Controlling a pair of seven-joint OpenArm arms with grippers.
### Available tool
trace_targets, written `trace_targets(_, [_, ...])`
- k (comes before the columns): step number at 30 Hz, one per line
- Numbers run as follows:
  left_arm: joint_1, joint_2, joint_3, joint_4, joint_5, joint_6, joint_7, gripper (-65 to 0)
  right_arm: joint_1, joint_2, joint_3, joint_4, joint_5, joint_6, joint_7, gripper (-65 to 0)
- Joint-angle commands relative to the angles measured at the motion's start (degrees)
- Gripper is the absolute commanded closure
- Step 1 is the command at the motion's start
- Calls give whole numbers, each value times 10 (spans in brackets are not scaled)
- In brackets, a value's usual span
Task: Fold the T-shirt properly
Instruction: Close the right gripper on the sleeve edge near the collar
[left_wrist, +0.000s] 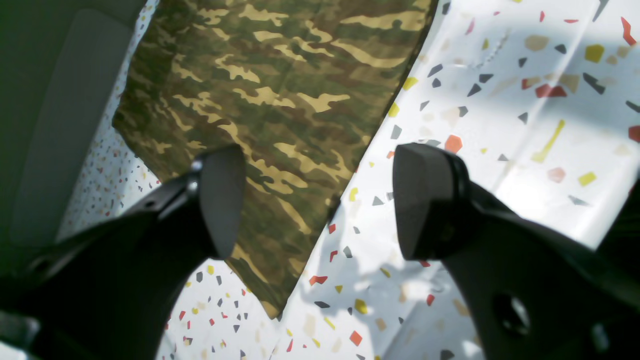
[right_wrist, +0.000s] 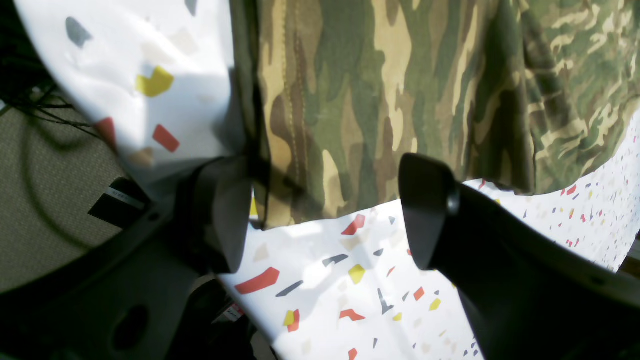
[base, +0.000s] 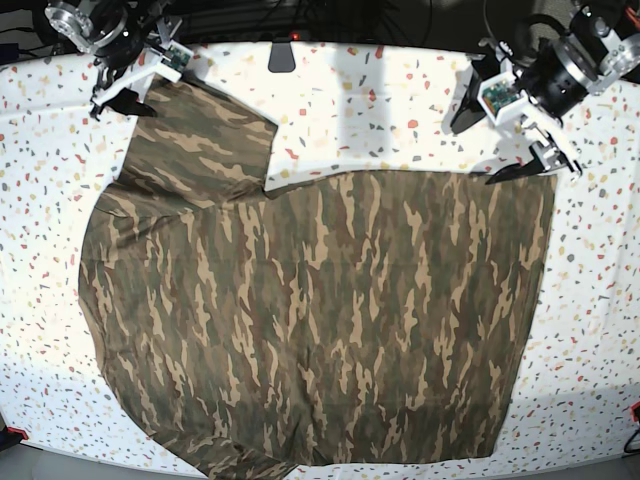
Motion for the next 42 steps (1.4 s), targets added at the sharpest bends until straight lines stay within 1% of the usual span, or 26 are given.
trace_targets(1, [0, -7, -3, 8, -6, 7, -13, -446, 1, 6, 2, 2, -3, -2, -2, -451])
trace_targets(2, [0, -7, -3, 8, -6, 7, -12, -446, 3, 6, 2, 2, -3, -2, 0, -432])
trace_targets(3, [0, -7, -3, 8, -6, 7, -13, -446, 3, 6, 2, 2, -3, -2, 1, -396])
trace_targets(6, [0, -7, -3, 8, -6, 7, -13, -446, 3, 6, 2, 0, -3, -2, 20, -250])
trace_targets(7, [0, -7, -3, 8, -7, 7, -13, -446, 3, 6, 2, -2, -3, -2, 28, -219])
trace_targets(8, [0, -7, -3, 8, -6, 7, -13, -446, 3, 6, 2, -2, -3, -2, 30, -207])
trace_targets(17, [0, -7, -3, 8, -6, 7, -13, -446, 3, 6, 2, -3, -3, -3, 33, -208])
trace_targets(18, [0, -7, -3, 8, -6, 7, -13, -446, 4, 6, 2, -3, -8, -3, 33, -208])
trace_targets(22, [0, -7, -3, 8, -6, 7, -12, -446, 4, 6, 2, -3, -62, -3, 52, -208])
trace_targets(24, [0, -7, -3, 8, -6, 7, -12, -446, 3, 6, 2, -3, -77, -3, 59, -208])
trace_targets(30, [0, -7, -3, 8, -6, 7, -13, -446, 4, 6, 2, -3, -76, -3, 58, -207])
trace_targets(31, [0, -7, -3, 8, -6, 7, -13, -446, 4, 6, 2, -3, -76, -3, 58, -194])
trace_targets(32, [0, -7, -3, 8, -6, 6, -12, -446, 3, 6, 2, -3, -76, -3, 57, -149])
trace_targets(34, [0, -7, -3, 8, -6, 6, -12, -446, 3, 6, 0, -3, -76, -3, 50, -8])
trace_targets(37, [0, -7, -3, 8, -6, 6, -13, -446, 3, 3, -12, -3, -76, -3, 40, 0])
trace_targets(42, [-10, -7, -3, 7, -1, 7, -10, -446, 4, 3, -39, -3, -76, -3, 40, 0])
